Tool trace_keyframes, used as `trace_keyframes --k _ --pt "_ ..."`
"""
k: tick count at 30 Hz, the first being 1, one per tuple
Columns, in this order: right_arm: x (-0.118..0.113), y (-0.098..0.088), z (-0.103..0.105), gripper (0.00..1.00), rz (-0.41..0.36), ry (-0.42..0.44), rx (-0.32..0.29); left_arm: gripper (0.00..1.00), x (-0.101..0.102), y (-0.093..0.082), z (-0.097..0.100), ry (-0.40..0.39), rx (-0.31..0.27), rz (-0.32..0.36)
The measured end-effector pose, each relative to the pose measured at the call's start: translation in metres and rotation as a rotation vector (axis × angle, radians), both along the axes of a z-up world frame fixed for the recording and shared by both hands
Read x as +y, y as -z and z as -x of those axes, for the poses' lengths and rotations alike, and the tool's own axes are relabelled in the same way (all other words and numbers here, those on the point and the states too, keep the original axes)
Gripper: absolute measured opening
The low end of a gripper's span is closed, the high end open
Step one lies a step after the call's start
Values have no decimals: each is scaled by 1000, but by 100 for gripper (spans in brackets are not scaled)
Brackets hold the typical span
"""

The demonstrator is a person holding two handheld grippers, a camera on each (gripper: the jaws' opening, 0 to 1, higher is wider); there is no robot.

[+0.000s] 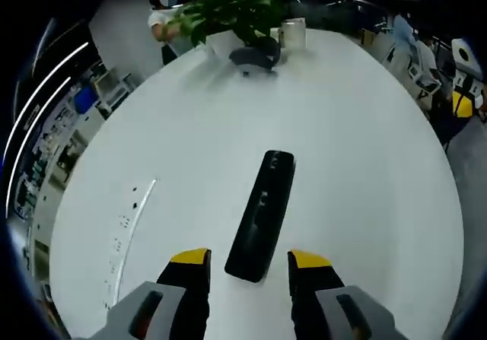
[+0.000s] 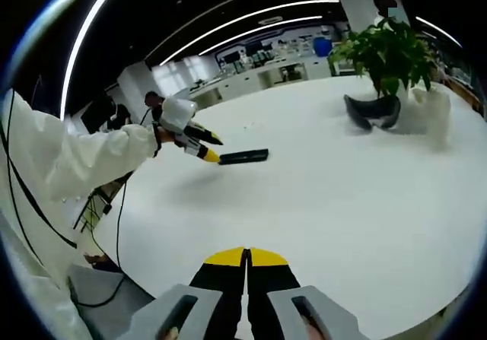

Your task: Press the specified remote control buttons in sequence, fully releasing each button before pressing the next.

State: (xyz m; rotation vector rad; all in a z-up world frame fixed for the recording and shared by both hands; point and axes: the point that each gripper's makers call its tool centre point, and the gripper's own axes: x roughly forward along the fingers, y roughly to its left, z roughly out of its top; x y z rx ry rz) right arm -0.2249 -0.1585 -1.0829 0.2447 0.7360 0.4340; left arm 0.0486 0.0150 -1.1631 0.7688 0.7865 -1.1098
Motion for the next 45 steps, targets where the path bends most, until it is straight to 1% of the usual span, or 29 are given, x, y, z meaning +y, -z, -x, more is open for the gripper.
trace_keyframes --k 3,5,8,9,11,13,14,15,16,17,18,20,21,22,25,27,29,33,35,37,39,41,45 --pt "0 1 1 0 -2 -3 7 38 -3 8 -1 20 37 -9" --pt "0 2 0 0 0 -6 9 37 -2 14 -1 42 67 -34" --pt "-1 2 0 0 6 -8 10 36 -3 20 0 67 96 -52" --pt "-2 2 -1 0 6 -7 11 35 -4 21 1 68 111 -55" --pt "-2 2 -2 0 4 -7 12 34 -4 23 -1 77 120 -64" --pt "-2 1 -2 0 5 -11 15 33 -3 26 1 96 142 -80" --pt "-2 1 -2 0 7 -13 14 33 -1 29 3 100 163 -100" --pt "-2 0 -2 0 9 -14 13 32 -3 28 3 108 171 -87" --pt "-2 0 -2 0 11 -16 12 32 -1 27 2 92 179 -96" --pt "-2 -1 -2 0 11 -16 11 32 -1 27 1 97 182 -97" --pt "-2 -2 -2 0 11 -16 9 31 -1 27 1 100 184 -101" --pt "-2 -4 -2 0 9 -16 4 29 1 28 0 119 161 -130" --pt "-2 -4 -2 0 8 -17 3 27 -1 29 4 131 172 -138" --pt "-1 -5 -2 0 6 -20 4 27 -2 29 3 125 173 -143" --pt "3 -7 -2 0 7 -32 -3 23 -2 29 7 141 169 -167" --pt "5 -8 -2 0 3 -41 -6 22 -3 30 9 145 153 -193" --pt "7 -10 -3 0 1 -50 -9 22 -4 30 12 146 152 -213" --pt "8 -15 -4 0 -1 -65 -24 22 -2 34 13 180 154 -246" --pt "8 -16 -4 0 -10 -68 -27 22 -2 35 15 186 153 -280" --pt "7 -18 -5 0 -13 -70 -34 22 -2 35 21 185 158 -319" --pt "6 -20 -5 0 -18 -73 -40 22 -3 35 26 181 162 -342" --pt "5 -21 -4 0 -23 -80 -43 22 -2 35 31 180 165 -358" --pt "3 -25 -3 0 -26 -90 -50 22 -1 35 43 155 171 -382"
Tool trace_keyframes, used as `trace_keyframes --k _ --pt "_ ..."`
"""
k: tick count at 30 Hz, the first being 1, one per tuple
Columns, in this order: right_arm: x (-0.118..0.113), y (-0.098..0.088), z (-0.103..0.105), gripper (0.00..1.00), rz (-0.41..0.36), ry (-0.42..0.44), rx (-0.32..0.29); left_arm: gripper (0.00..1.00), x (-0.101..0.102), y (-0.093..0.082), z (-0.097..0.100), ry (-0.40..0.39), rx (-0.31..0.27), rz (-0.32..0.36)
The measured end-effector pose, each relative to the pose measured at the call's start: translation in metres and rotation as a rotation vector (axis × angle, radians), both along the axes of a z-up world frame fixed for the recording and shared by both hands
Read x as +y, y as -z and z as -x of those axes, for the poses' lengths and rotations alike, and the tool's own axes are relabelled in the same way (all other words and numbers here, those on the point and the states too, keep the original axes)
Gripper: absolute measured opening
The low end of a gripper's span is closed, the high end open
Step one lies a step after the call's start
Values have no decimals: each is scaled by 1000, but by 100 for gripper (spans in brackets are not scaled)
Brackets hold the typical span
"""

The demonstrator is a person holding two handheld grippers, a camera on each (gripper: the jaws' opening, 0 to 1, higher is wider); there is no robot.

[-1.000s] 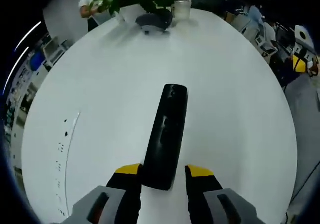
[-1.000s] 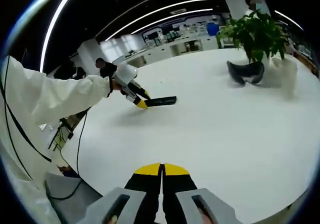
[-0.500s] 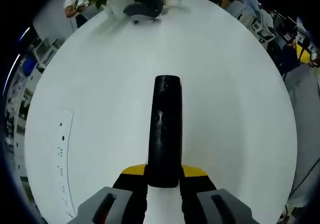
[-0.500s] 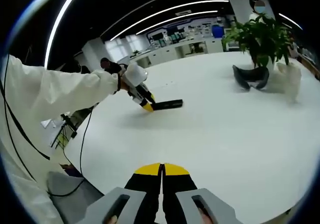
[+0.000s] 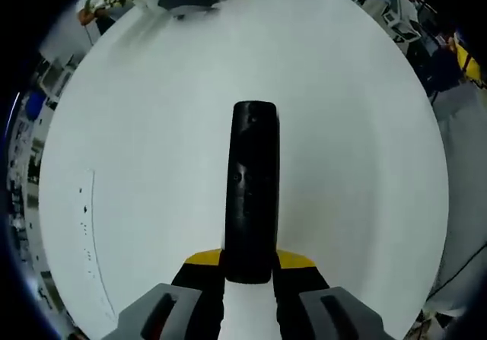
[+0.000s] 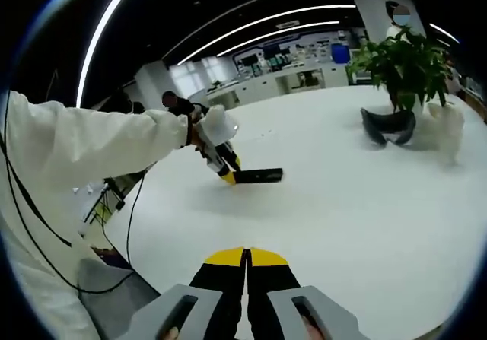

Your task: Press the specified remote control buttons in sequence, fully releasing each button before pressing the next.

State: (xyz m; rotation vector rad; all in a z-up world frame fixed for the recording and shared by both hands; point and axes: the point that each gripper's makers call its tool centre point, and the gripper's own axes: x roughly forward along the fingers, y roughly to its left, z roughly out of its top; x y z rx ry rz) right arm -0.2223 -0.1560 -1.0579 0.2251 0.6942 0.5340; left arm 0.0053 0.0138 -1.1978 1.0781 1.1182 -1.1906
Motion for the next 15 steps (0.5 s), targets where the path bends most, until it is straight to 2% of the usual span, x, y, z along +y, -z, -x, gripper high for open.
trace_keyframes --k 7,12,15 --pt "-1 -16 2 0 -32 -18 -18 22 2 0 28 -44 1 -30" --pt "-1 -27 3 0 -23 -49 -36 22 2 0 46 -103 1 -8" --pt "0 -35 4 0 -24 -68 -44 22 2 0 61 -106 4 -8"
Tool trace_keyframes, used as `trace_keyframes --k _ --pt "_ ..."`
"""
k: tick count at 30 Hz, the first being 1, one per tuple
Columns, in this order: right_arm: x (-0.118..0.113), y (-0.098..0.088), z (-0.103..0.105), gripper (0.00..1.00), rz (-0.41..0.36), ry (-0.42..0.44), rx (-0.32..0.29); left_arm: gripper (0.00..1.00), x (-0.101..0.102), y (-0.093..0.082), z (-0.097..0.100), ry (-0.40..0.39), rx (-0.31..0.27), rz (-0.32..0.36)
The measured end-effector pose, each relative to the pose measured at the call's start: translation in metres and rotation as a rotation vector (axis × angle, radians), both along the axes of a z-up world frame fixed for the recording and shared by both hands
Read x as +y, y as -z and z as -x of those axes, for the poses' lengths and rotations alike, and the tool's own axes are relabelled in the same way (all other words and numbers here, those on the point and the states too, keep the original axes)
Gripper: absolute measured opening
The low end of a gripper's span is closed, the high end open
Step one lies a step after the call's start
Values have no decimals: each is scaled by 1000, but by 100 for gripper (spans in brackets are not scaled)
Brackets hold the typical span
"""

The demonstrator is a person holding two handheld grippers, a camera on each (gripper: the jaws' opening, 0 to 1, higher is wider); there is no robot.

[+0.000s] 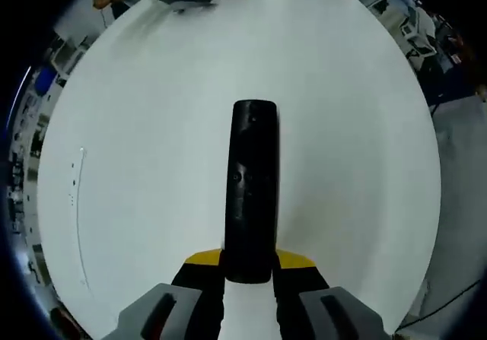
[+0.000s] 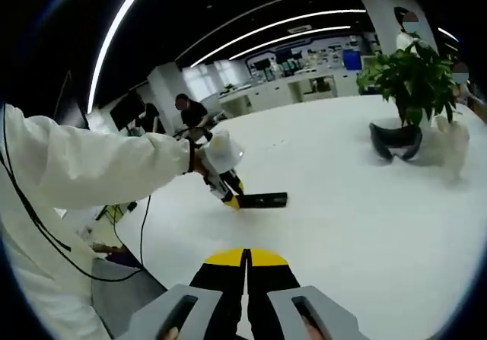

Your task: Press the specified remote control buttons in sequence, fully releasing each button before pressing the next.

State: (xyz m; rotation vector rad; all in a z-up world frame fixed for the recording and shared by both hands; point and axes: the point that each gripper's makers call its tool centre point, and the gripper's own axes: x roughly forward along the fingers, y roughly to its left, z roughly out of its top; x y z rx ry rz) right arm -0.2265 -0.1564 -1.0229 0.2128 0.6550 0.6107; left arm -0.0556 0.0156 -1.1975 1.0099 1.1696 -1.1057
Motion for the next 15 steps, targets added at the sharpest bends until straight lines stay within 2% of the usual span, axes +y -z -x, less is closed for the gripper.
trace_keyframes --k 15 --pt "17 -5 -1 0 22 -108 9 22 -4 0 53 -54 1 26"
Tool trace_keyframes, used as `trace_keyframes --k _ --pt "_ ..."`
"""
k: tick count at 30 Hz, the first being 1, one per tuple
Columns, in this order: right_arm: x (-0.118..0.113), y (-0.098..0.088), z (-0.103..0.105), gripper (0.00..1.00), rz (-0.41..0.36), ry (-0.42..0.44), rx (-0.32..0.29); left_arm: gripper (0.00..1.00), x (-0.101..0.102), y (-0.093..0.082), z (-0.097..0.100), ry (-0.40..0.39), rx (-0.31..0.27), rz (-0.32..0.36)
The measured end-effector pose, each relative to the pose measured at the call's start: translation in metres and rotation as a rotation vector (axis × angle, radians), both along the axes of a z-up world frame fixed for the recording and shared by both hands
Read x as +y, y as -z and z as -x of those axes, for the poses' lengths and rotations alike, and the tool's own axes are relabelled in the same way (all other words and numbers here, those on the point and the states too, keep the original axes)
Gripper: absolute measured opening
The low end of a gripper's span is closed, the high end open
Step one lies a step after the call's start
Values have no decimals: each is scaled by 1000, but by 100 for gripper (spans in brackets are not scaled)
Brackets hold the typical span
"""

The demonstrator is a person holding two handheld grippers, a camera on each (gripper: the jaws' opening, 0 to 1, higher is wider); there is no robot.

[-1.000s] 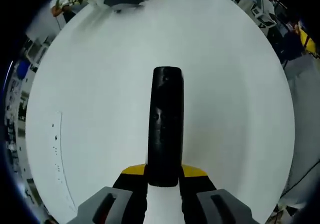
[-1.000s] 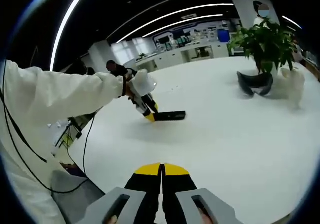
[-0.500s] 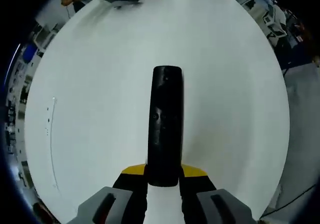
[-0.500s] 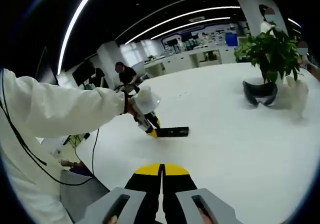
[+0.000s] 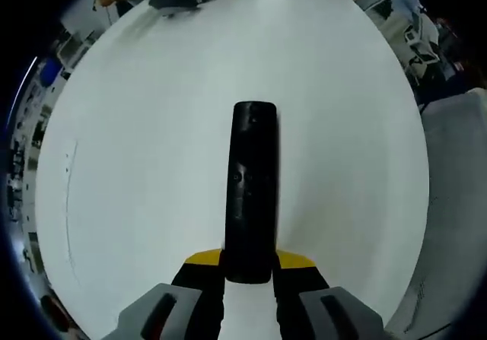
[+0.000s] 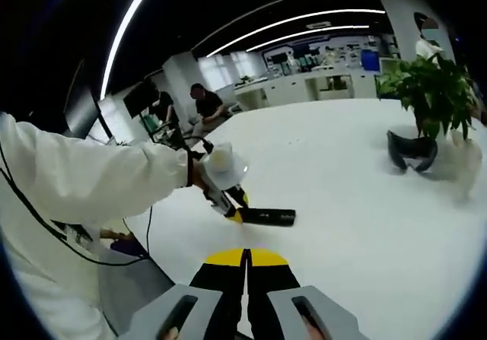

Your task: Press the specified remote control buttons in sequence, fully releasing each button before pressing the next.

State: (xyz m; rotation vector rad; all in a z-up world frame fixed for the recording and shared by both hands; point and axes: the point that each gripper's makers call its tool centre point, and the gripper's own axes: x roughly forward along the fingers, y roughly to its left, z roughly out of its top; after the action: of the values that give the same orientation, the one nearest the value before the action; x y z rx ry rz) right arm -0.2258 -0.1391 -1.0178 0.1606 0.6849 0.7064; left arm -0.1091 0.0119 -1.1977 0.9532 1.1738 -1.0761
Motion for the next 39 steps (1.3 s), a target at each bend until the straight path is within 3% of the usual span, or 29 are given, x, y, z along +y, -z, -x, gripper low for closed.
trace_keyframes --k 9,15,33,39 --pt "13 7 -5 0 70 -124 -41 22 -3 -1 32 -50 -14 65" --pt "17 18 -11 0 103 -162 -18 22 -8 0 53 -43 -16 61" --pt "20 88 12 0 229 -299 115 22 -19 -1 115 14 -13 71" --pt "15 114 17 0 346 -356 153 22 -21 -1 127 26 -12 67"
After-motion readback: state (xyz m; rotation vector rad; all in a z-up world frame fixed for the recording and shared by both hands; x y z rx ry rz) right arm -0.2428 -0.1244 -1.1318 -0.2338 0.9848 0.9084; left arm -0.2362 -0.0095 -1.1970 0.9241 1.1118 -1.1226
